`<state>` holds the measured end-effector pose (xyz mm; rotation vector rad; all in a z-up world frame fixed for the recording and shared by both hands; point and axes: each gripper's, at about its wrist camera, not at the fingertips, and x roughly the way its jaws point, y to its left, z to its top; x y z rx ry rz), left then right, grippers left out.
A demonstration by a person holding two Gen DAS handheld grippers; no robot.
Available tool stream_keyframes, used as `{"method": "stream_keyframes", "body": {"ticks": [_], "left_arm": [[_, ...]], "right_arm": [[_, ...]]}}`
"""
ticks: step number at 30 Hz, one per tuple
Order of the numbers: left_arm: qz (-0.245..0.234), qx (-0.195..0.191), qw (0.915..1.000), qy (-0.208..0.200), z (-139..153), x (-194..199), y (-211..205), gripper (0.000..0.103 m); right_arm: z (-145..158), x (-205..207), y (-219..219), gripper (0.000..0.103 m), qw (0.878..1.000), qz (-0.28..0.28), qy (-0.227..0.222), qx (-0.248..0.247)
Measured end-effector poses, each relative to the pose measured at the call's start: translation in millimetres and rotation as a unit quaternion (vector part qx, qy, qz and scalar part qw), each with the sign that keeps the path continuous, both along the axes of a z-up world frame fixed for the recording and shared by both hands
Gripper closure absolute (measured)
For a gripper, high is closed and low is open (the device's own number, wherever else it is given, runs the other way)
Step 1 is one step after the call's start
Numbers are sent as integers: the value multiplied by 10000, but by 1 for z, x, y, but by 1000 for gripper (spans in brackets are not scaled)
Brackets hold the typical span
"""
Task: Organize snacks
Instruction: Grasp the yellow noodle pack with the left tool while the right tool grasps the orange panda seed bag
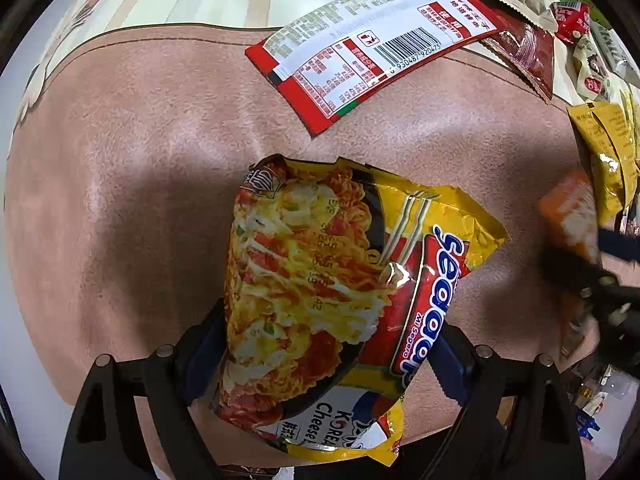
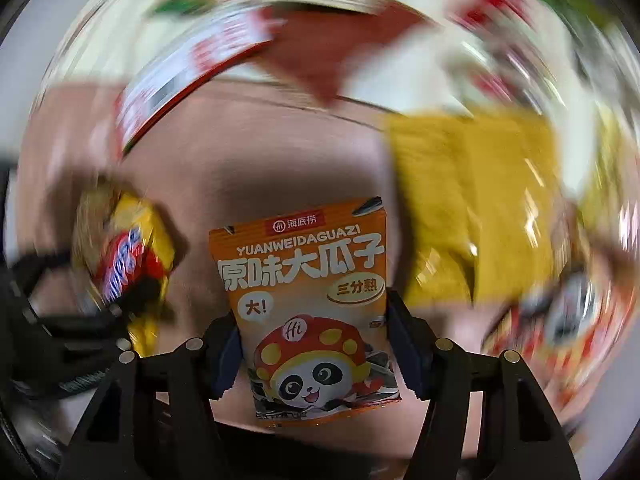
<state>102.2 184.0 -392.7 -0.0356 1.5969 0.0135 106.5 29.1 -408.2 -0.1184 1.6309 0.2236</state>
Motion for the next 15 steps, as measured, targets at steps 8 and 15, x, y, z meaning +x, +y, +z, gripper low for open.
{"method": "stream_keyframes", "body": {"ticks": [8, 15], "left_arm": [[-103, 129, 9999, -2, -32, 16, 11, 12], [4, 24, 9998, -174, -29, 29, 38, 18]], "right_arm": [[6, -4, -43, 20, 9883, -1359, 443, 526], [29, -3, -40, 19, 9962, -842, 149, 183]]}}
